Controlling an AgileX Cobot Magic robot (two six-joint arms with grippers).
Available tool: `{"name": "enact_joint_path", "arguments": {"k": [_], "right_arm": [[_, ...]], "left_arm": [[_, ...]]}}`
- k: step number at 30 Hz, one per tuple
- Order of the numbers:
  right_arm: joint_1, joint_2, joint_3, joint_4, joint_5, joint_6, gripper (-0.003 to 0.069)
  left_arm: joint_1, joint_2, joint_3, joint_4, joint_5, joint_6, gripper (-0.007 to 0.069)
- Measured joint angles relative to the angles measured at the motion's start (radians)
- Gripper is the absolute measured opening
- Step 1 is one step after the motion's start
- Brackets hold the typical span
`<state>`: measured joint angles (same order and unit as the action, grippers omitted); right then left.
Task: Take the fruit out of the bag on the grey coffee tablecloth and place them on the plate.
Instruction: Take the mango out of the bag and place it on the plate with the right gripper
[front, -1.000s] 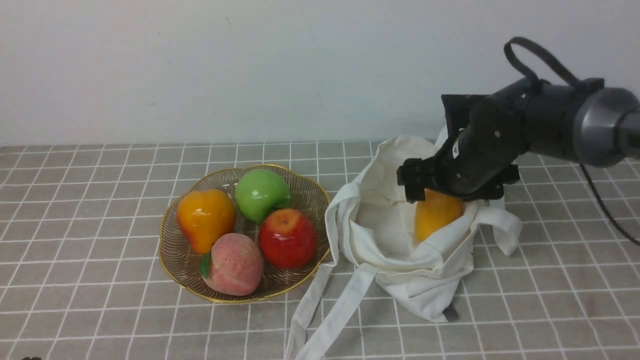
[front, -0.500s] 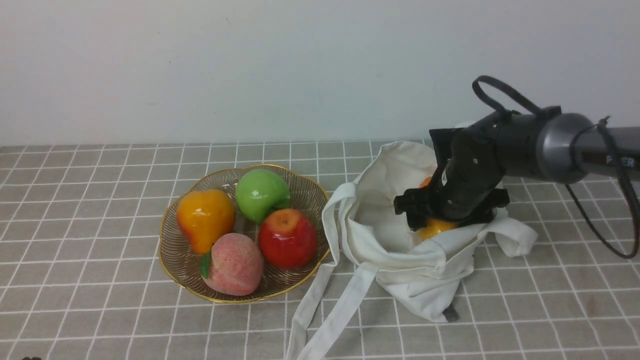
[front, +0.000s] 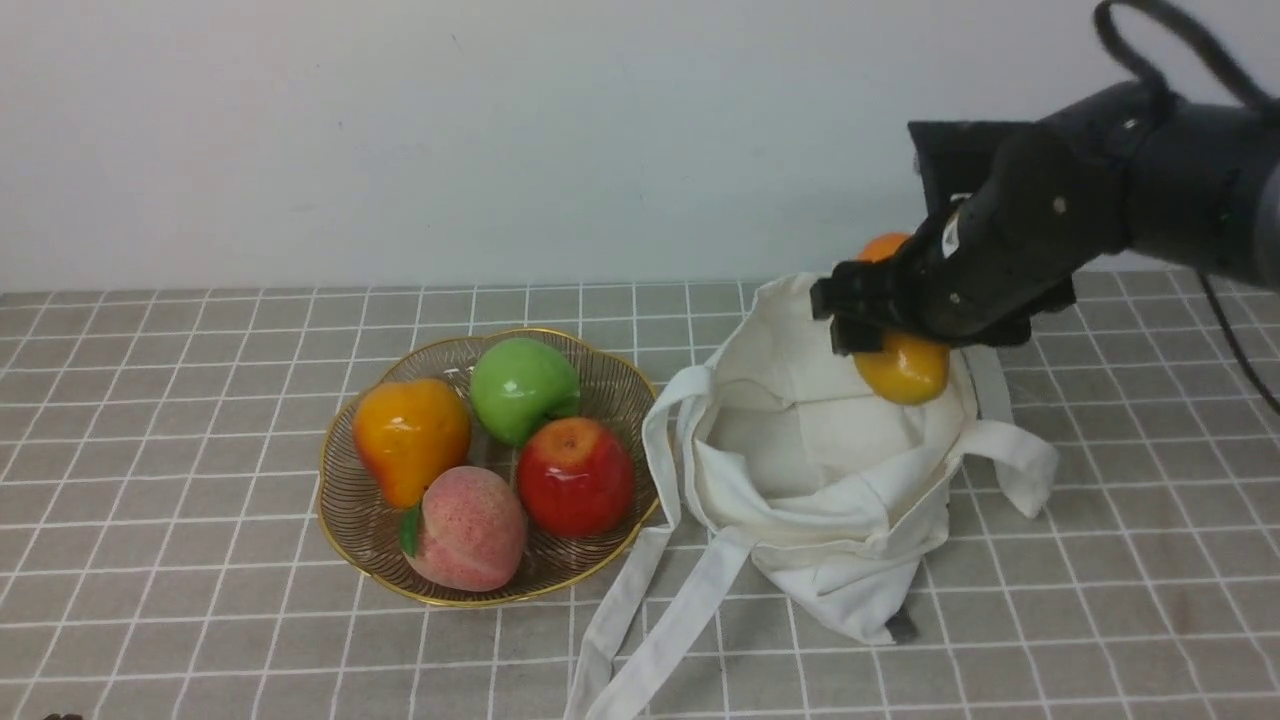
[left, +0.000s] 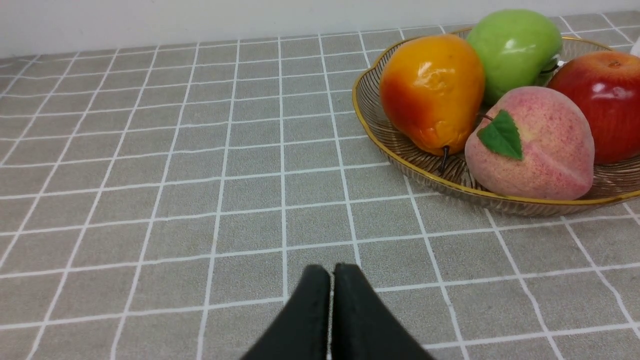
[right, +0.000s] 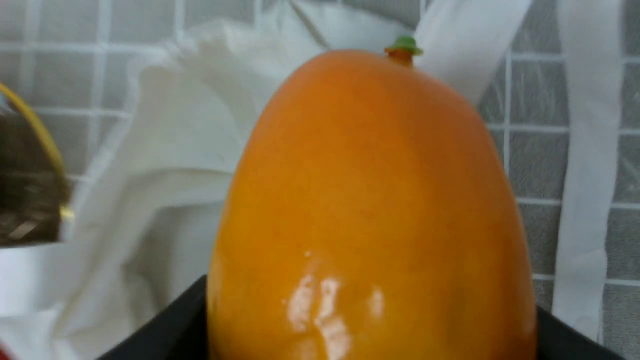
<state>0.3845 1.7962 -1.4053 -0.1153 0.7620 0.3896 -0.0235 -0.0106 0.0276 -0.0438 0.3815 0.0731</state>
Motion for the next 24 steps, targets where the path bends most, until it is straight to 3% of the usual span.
{"name": "enact_joint_path", "arguments": {"k": [6,11,16,24], "right_arm": [[0.016,-0.104,0.0,0.128,-0.055,-0.064,0.0545],[0.104,-0.085,0.0,0.27,-0.147,-0.307,0.0545],[0.255,0.03,0.0,0.511,-0.271,-0.628,0.0545],[0.356,0.126,0.001,0.779,-0.485,-0.866,0.0545]], "left_arm": [[0.0,0.0,0.0,0.0,0.0,0.0,-0.0008],[0.0,0.0,0.0,0.0,0.0,0.0,-0.0008],[0.0,0.0,0.0,0.0,0.0,0.0,-0.0008],[0.0,0.0,0.0,0.0,0.0,0.0,-0.0008]]}}
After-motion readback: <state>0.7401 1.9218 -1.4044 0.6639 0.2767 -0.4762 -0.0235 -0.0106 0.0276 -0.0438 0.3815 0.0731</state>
